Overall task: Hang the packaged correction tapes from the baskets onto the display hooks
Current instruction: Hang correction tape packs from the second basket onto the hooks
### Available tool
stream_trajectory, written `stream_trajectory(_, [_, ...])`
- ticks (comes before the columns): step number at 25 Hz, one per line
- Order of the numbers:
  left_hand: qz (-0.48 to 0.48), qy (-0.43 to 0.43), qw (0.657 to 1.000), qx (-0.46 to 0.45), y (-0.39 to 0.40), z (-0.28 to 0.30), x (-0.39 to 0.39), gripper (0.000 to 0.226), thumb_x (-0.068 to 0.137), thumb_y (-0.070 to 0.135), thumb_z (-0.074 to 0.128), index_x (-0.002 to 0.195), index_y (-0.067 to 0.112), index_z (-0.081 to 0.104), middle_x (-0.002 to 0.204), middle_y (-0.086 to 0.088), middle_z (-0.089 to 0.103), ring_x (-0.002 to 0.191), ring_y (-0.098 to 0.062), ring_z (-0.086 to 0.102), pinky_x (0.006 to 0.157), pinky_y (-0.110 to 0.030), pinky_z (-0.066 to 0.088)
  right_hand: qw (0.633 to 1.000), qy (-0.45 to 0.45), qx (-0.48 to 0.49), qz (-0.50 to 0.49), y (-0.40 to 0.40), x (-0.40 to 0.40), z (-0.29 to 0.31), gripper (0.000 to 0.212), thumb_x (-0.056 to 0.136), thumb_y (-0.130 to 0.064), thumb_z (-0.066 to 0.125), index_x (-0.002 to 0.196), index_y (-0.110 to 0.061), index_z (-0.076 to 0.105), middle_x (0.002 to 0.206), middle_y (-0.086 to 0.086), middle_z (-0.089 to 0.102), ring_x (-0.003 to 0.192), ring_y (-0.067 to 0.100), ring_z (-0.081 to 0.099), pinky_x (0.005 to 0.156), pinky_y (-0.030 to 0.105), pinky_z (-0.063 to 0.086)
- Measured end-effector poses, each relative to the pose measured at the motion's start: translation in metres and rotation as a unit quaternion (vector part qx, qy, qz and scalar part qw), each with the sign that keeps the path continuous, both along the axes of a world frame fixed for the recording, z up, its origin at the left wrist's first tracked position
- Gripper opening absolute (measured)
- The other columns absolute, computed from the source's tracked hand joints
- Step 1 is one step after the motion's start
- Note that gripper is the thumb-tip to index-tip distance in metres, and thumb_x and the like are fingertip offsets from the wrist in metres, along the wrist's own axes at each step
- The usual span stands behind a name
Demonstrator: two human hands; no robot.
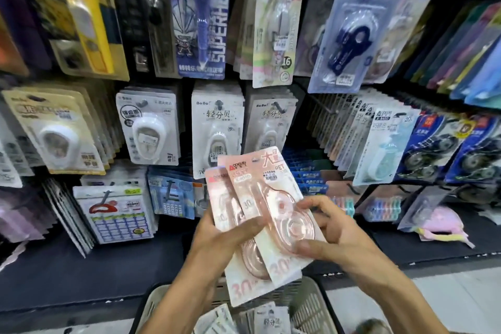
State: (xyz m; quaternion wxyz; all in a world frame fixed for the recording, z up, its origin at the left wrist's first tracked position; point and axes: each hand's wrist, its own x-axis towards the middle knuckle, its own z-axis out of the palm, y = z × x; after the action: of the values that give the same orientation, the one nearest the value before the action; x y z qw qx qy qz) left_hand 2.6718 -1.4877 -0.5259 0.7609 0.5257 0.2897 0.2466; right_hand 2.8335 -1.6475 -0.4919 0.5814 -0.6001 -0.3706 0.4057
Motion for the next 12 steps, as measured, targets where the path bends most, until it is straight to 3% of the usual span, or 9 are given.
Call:
stream_trajectory(4, [-0.064,-0.046,0.996,0.028,0.021,0.055,0.012,0.083,0.042,0.023,0.103,0.116,0.019,0.065,0.1,-0.006,0.081,0.087,-0.026,0.079,0.064,-0.03,0.062,0.957,0.057,0.178,-0.222,0.007,0.019,0.03,0.028,0.075,-0.013,0.079,0.098,-0.027,0.071,0.097,0.001,0.073,0.061,0.014,0.065,0.039,0.024,0.046])
stream_trajectory(8, [-0.062,-0.046,0.993,0.086,0.044,0.087,0.024,0.077,0.051,0.024,0.095,0.121,0.022,0.064,0.104,-0.006,0.08,0.091,-0.029,0.078,0.074,-0.04,0.063,0.923,0.028,0.114,-0.366,-0.002,0.036,0.026,0.028,0.082,-0.011,0.075,0.105,-0.026,0.075,0.107,-0.008,0.076,0.053,0.015,0.062,0.036,0.024,0.042])
stream_trajectory(12, [-0.038,-0.067,0.994,0.083,0.054,0.083,0.021,0.079,0.04,0.028,0.096,0.113,0.023,0.067,0.1,-0.007,0.08,0.085,-0.029,0.079,0.062,-0.033,0.063,0.892,0.014,0.099,-0.441,-0.009,0.032,0.01,0.034,0.086,-0.009,0.074,0.107,-0.034,0.077,0.104,-0.014,0.076,0.042,0.014,0.05,0.035,0.023,0.038])
